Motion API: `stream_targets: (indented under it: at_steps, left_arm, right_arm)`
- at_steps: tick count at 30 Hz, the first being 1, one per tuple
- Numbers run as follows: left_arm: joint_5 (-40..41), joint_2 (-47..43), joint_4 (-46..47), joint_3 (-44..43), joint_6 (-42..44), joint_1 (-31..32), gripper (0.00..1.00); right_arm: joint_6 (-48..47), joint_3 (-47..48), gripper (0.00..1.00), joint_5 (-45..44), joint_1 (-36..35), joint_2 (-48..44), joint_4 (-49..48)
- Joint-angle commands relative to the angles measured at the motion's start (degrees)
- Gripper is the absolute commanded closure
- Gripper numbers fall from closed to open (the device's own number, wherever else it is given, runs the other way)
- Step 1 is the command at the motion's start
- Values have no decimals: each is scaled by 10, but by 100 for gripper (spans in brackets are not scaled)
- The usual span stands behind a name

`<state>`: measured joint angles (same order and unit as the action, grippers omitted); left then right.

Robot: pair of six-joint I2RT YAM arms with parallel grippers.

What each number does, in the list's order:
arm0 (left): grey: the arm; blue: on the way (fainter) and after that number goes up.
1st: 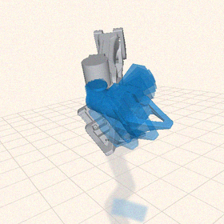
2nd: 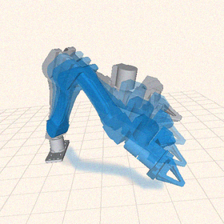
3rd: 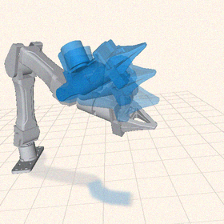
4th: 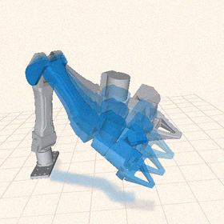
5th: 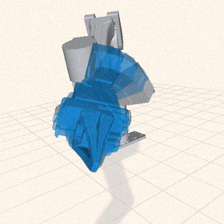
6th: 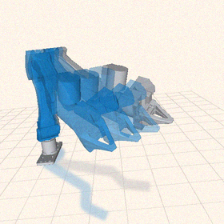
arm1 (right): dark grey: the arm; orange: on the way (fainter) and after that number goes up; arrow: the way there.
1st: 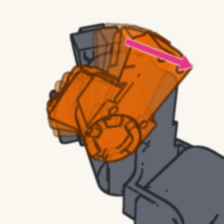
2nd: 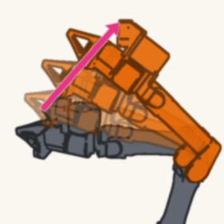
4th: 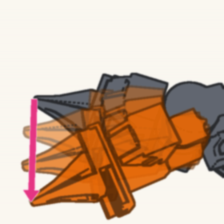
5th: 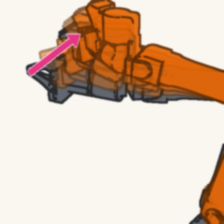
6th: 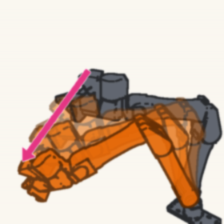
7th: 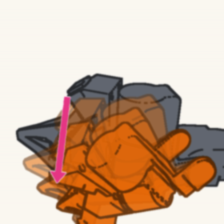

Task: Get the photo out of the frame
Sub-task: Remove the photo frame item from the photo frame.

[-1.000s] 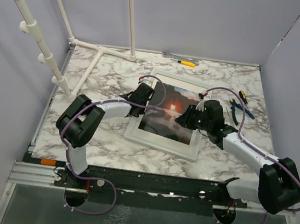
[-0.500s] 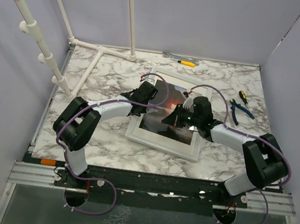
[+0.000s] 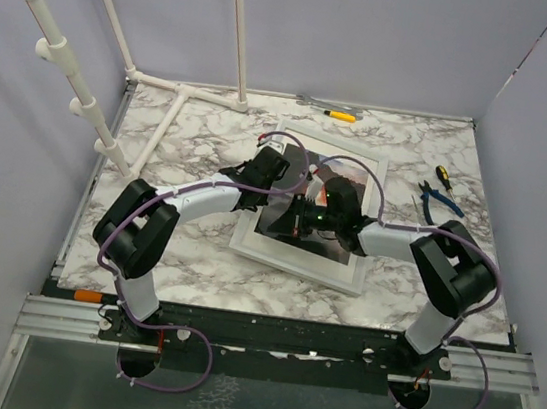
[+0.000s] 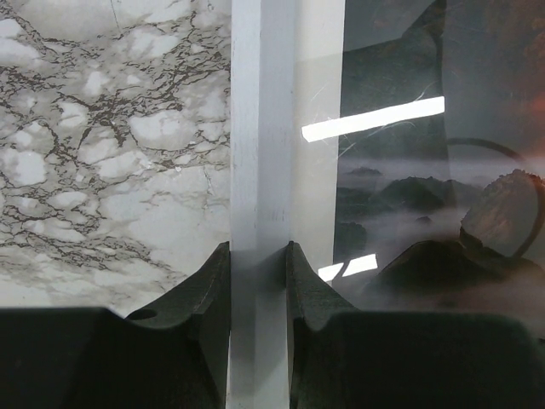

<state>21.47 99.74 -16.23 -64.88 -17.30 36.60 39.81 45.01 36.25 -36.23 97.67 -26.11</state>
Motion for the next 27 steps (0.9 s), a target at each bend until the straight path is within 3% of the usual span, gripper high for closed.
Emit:
stream_targets:
  at_steps: [1, 7, 21, 27]
  left_arm:
    - [37, -31, -13, -24, 13, 2, 100]
    - [39, -34, -15, -23, 15, 2, 100]
    - [41, -28, -16, -19, 12, 2, 100]
    - [41, -27, -15, -17, 8, 2, 100]
  right_arm:
    - [12, 1, 99, 13, -4, 78, -14]
    - [18, -11, 99, -6, -4, 124, -34]
    - [-46, 50, 99, -86, -1, -27, 106]
    - [-36, 125, 99, -96, 52, -9, 136]
